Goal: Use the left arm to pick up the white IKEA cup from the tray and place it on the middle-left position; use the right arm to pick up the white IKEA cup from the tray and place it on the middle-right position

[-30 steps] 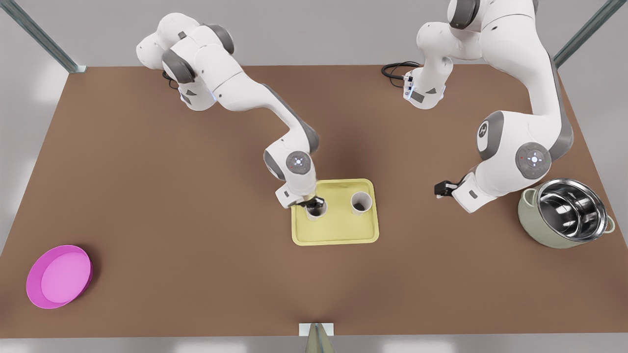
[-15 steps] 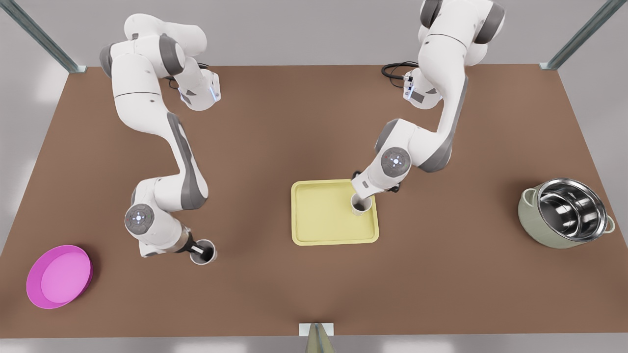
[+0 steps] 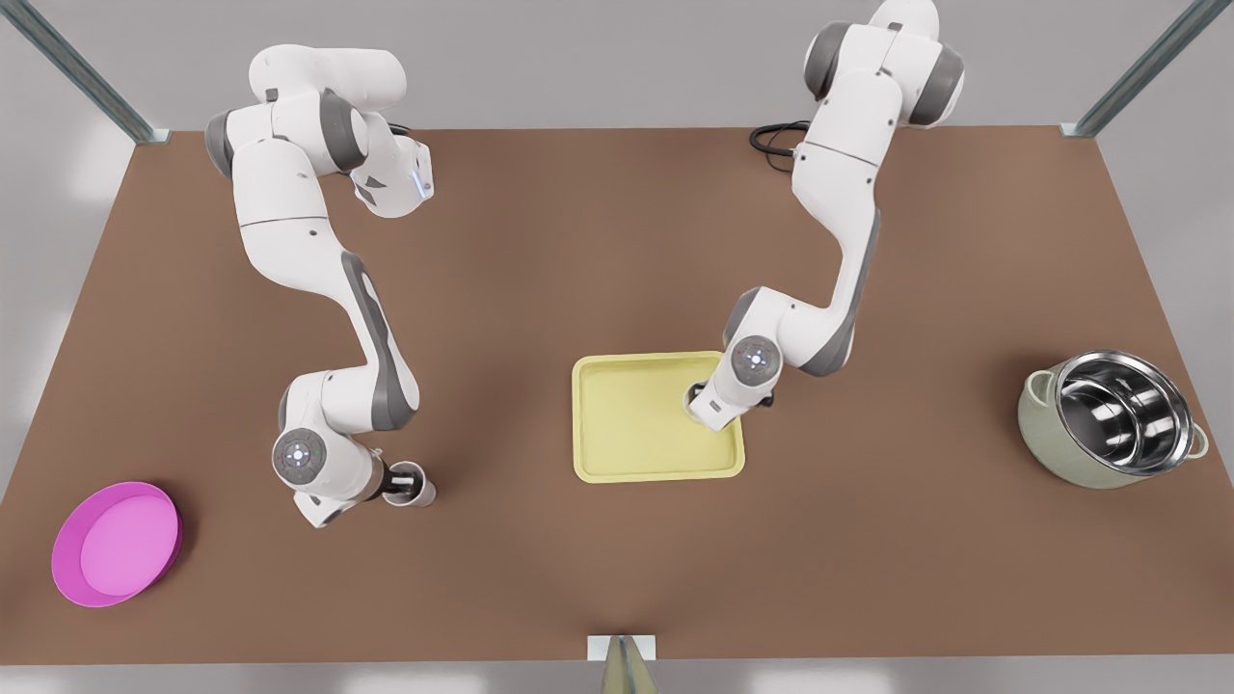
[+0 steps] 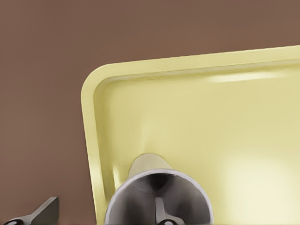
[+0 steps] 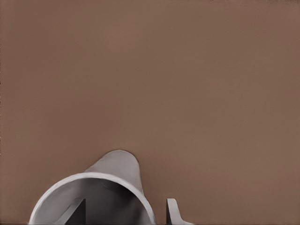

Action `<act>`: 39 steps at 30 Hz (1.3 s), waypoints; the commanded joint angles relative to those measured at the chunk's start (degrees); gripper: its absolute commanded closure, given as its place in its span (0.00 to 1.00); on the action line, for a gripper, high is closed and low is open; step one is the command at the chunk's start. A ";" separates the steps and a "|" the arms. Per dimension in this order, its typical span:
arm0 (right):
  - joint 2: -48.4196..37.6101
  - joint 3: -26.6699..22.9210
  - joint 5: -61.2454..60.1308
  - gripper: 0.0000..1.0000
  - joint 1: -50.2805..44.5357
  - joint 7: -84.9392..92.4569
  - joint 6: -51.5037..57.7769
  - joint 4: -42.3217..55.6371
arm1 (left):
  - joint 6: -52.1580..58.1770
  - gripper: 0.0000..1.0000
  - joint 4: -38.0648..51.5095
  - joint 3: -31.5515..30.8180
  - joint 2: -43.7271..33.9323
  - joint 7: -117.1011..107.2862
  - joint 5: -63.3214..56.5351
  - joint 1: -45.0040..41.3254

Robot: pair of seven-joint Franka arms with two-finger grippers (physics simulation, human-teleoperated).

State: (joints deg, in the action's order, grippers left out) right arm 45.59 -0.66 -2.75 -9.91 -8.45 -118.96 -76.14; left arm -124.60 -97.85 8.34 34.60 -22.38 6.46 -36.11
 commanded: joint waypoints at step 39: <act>-33.63 4.70 5.39 0.00 10.88 13.72 20.61 -10.78 | -17.17 0.82 7.67 2.82 4.87 28.36 5.14 16.16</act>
State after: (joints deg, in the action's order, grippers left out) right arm 11.99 4.04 2.60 0.99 4.55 -98.46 -86.93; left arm -134.39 -90.35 11.17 39.24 -12.35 10.89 -19.93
